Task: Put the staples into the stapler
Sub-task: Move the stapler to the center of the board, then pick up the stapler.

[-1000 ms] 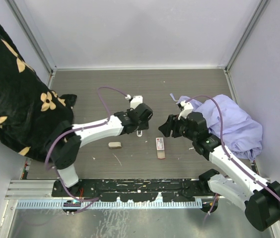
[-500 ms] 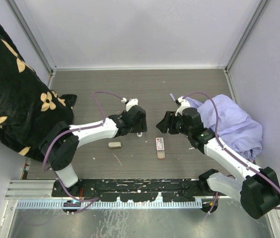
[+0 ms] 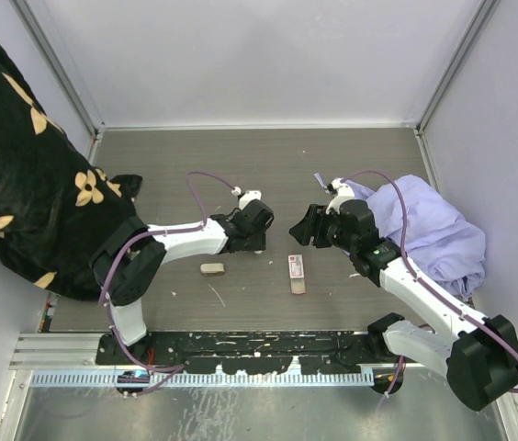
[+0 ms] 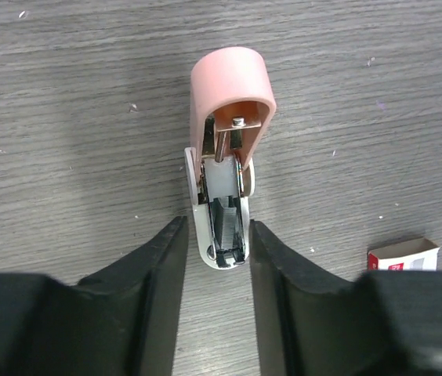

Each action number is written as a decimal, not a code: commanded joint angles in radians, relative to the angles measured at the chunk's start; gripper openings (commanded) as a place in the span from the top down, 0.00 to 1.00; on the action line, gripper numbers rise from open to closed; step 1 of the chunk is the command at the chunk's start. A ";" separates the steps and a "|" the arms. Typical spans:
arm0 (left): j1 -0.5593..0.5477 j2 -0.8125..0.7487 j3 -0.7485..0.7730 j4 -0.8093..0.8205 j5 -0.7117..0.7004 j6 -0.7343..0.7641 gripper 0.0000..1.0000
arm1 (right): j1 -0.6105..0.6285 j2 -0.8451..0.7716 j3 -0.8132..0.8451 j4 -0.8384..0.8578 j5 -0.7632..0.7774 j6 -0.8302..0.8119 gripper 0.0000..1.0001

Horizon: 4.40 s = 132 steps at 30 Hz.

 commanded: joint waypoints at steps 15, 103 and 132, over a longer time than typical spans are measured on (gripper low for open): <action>-0.048 -0.189 -0.156 0.045 0.227 0.584 0.94 | -0.003 -0.061 0.045 -0.025 -0.011 -0.069 0.38; 0.262 -0.815 -0.702 0.440 0.165 0.382 0.32 | 0.596 0.581 0.334 -0.217 0.576 0.468 0.72; 0.262 -0.818 -0.705 0.440 0.160 0.382 0.32 | 0.610 0.597 0.347 -0.242 0.611 0.495 0.91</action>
